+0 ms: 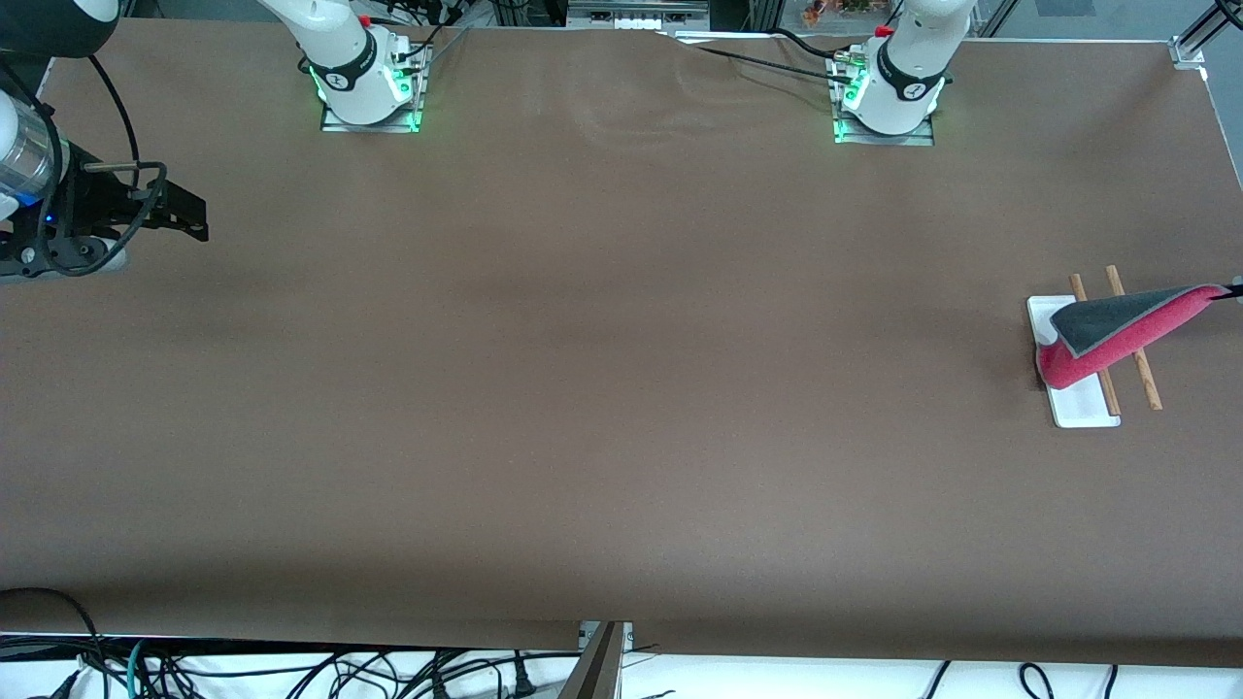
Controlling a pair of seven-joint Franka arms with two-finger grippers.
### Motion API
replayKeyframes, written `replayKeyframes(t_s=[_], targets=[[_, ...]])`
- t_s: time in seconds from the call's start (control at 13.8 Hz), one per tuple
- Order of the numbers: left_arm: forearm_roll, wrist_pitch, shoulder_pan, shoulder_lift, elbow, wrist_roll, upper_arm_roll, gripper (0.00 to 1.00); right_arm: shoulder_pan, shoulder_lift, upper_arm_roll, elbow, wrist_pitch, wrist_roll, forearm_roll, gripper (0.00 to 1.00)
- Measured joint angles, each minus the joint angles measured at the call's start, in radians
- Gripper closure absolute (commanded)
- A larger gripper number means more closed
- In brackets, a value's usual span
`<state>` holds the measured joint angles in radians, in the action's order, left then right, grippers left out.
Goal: Pass towel and hang on rack
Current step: 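Carry the towel with the left gripper over the wooden dowel rack, then lower the towel onto the dowels and open the left gripper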
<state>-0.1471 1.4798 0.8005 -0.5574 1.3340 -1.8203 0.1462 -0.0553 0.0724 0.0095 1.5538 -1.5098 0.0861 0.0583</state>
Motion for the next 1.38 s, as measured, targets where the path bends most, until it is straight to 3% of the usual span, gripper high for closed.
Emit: replayKeyframes(t_s=[0.36, 1.09, 1.23, 1.38], targets=[[0.011, 0.040, 0.085, -0.038, -0.002, -0.078, -0.001, 1.00, 0.000, 0.015, -0.001, -0.041, -0.006, 0.000, 0.000, 0.00], [0.011, 0.126, 0.084, -0.112, -0.002, -0.097, 0.005, 1.00, -0.008, 0.025, 0.000, -0.044, -0.007, 0.000, -0.001, 0.00], [0.011, 0.138, 0.085, -0.130, -0.002, -0.099, 0.005, 0.00, -0.008, 0.026, 0.000, -0.044, -0.008, -0.001, -0.001, 0.00], [0.011, 0.153, 0.086, -0.151, -0.002, -0.103, 0.005, 0.00, -0.008, 0.026, 0.000, -0.044, -0.008, -0.001, -0.001, 0.00]])
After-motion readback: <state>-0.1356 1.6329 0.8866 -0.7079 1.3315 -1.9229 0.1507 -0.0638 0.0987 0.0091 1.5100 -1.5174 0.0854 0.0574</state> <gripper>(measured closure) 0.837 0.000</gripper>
